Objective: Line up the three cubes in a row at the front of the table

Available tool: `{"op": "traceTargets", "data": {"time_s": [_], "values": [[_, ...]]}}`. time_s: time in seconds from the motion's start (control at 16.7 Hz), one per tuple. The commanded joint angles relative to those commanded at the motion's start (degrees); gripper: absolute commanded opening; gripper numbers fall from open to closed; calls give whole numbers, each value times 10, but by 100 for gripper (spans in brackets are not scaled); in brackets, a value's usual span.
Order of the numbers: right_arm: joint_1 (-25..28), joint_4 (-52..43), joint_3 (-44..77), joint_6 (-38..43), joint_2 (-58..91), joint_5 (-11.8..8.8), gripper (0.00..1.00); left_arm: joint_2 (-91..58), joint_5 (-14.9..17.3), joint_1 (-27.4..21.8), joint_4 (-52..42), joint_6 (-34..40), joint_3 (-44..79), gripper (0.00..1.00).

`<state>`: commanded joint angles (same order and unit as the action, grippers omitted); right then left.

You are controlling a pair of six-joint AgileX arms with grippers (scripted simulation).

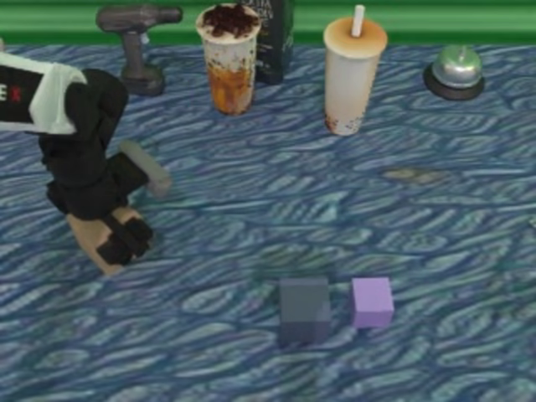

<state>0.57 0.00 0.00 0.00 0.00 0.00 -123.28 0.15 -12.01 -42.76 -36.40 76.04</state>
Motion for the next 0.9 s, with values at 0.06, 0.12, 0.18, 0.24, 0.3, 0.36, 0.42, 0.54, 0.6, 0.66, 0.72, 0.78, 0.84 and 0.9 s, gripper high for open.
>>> {"op": "traceTargets", "data": {"time_s": [0.06, 0.12, 0.18, 0.24, 0.3, 0.36, 0.42, 0.54, 0.6, 0.66, 0.72, 0.78, 0.84, 0.9], "values": [[0, 0, 0, 0, 0, 0, 100, 0, 0, 0, 0, 0, 0, 0], [0, 0, 0, 0, 0, 0, 100, 6, 2, 0, -4, 1, 0, 0], [0, 0, 0, 0, 0, 0, 100, 7, 2, 0, -6, 1, 2, 0], [0, 0, 0, 0, 0, 0, 100, 10, 2, 0, -14, 0, 7, 0], [0, 0, 0, 0, 0, 0, 100, 16, 2, 1, -27, -1, 15, 0], [0, 0, 0, 0, 0, 0, 100, 24, 3, 2, -44, 0, 24, 0], [0, 0, 0, 0, 0, 0, 100, 33, 3, 4, -65, 1, 34, 0], [0, 0, 0, 0, 0, 0, 100, 52, 2, 8, -108, 2, 54, 0], [0, 0, 0, 0, 0, 0, 100, 61, 2, 9, -125, 2, 63, 0], [0, 0, 0, 0, 0, 0, 100, 68, 2, 10, -136, 2, 69, 0], [0, 0, 0, 0, 0, 0, 100, 72, 2, 11, -142, 3, 72, 0], [0, 0, 0, 0, 0, 0, 100, 73, 2, 11, -142, 3, 72, 0], [0, 0, 0, 0, 0, 0, 100, 73, 2, 11, -142, 3, 72, 0], [0, 0, 0, 0, 0, 0, 100, 70, 1, 8, -141, 2, 71, 0]]}}
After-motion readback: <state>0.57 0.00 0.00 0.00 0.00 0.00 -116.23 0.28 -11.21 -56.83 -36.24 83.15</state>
